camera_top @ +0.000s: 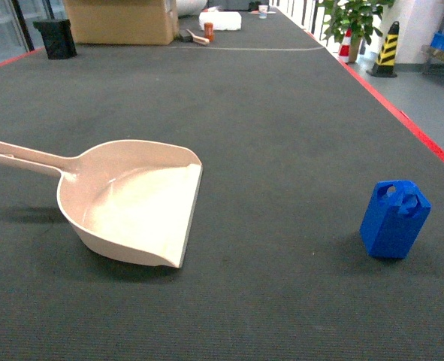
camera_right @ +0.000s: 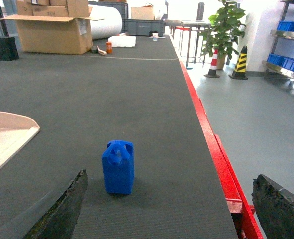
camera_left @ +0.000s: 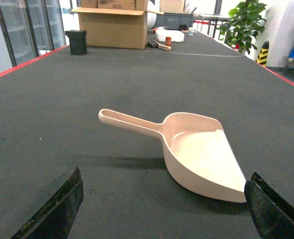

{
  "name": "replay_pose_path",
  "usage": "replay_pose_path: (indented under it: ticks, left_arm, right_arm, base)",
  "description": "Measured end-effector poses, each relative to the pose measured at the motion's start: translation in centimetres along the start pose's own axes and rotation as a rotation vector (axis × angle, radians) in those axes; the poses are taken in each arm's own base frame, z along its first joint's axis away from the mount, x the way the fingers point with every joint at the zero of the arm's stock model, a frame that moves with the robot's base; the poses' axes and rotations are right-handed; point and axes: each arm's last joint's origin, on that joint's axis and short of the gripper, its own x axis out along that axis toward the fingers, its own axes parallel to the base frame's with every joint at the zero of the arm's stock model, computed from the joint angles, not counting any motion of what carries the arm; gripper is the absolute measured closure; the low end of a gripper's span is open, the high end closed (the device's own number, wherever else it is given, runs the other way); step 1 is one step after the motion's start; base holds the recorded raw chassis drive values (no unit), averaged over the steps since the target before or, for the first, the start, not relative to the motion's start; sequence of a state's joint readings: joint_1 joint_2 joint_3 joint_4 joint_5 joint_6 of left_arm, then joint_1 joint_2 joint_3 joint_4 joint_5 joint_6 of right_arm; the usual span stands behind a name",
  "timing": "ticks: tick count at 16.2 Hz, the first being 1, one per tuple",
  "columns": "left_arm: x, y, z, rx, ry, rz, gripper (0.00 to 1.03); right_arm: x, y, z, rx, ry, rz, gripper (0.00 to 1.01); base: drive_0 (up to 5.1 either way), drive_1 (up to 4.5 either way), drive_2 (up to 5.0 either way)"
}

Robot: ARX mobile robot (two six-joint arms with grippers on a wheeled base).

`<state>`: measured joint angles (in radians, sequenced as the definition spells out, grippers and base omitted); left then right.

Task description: Place part in tray to right shelf

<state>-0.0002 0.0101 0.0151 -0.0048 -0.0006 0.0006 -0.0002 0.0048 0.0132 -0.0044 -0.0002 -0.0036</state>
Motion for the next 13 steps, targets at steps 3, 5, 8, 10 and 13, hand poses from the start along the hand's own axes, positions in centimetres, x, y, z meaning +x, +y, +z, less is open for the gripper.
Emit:
replay_pose_path:
  ticks: [3, 5, 8, 10, 13]
  left_arm:
    - [0.0, 0.0, 0.0, 0.0, 0.0, 0.0, 0.05]
    - [0.0, 0.0, 0.0, 0.0, 0.0, 0.0, 0.05]
    - [0.0, 0.0, 0.0, 0.0, 0.0, 0.0, 0.05]
    - [0.0, 0.0, 0.0, 0.0, 0.0, 0.0, 0.05]
    - [0.0, 0.0, 0.0, 0.0, 0.0, 0.0, 0.05]
  right_arm:
    - [0.0, 0.0, 0.0, 0.0, 0.0, 0.0, 0.03]
    - [0.0, 0.0, 0.0, 0.0, 0.0, 0.0, 0.03]
    - [0.0, 0.0, 0.0, 0.0, 0.0, 0.0, 0.03]
    - [0.0, 0.0, 0.0, 0.0, 0.0, 0.0, 0.03]
    - [0.0, 0.0, 0.0, 0.0, 0.0, 0.0, 0.03]
  base:
    - [0.0, 0.0, 0.0]
    - [0.0, 0.0, 0.0]
    - [0.0, 0.0, 0.0]
    - [0.0, 0.0, 0.0]
    - [0.0, 0.0, 0.0]
